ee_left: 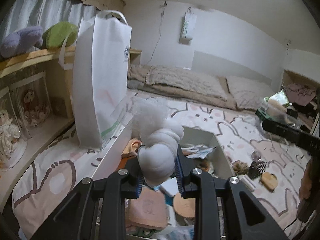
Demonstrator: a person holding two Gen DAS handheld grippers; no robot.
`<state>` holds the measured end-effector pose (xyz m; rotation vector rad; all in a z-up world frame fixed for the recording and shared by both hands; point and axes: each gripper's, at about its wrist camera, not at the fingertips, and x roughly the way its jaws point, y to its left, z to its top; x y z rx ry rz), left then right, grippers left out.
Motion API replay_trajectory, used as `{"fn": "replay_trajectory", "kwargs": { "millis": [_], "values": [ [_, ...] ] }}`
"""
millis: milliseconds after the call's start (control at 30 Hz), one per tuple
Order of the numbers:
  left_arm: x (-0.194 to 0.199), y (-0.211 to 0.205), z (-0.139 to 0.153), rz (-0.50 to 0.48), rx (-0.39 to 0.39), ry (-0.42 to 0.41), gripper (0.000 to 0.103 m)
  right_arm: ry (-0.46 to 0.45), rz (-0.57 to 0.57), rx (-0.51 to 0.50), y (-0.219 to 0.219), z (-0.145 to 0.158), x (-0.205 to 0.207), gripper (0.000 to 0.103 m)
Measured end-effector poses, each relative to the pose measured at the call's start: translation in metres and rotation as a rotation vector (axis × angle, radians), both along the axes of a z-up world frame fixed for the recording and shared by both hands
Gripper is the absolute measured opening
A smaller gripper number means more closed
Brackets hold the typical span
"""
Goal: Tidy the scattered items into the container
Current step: 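Lift the cotton wad with the left tool while the right tool carries the clothespin to the box, then open the right tool to drop the clothespin into the box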
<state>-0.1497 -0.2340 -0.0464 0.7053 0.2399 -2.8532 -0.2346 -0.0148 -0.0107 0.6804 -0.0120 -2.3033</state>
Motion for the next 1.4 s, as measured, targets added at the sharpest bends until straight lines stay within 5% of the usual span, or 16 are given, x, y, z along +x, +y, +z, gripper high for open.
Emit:
{"fn": "replay_trajectory", "kwargs": {
  "millis": [667, 1200, 1233, 1333, 1400],
  "values": [
    [-0.049, -0.017, -0.028, -0.061, 0.016, -0.196, 0.027, -0.080, 0.151, 0.159, -0.094, -0.020, -0.064, 0.031],
    [-0.093, -0.039, -0.045, -0.096, 0.016, -0.333, 0.027, -0.254, 0.226, 0.206, -0.156, -0.037, -0.117, 0.031],
    [-0.093, -0.039, -0.046, -0.090, 0.019, -0.340, 0.030, -0.267, 0.232, 0.218, -0.159, -0.040, -0.120, 0.031],
    [-0.092, -0.036, -0.050, -0.091, 0.000, -0.351, 0.070, -0.297, 0.246, 0.250, -0.169, -0.047, -0.128, 0.031],
    [-0.089, -0.033, -0.049, -0.097, -0.026, -0.338, 0.071, -0.311, 0.256, 0.272, -0.176, -0.051, -0.132, 0.031]
  ]
}}
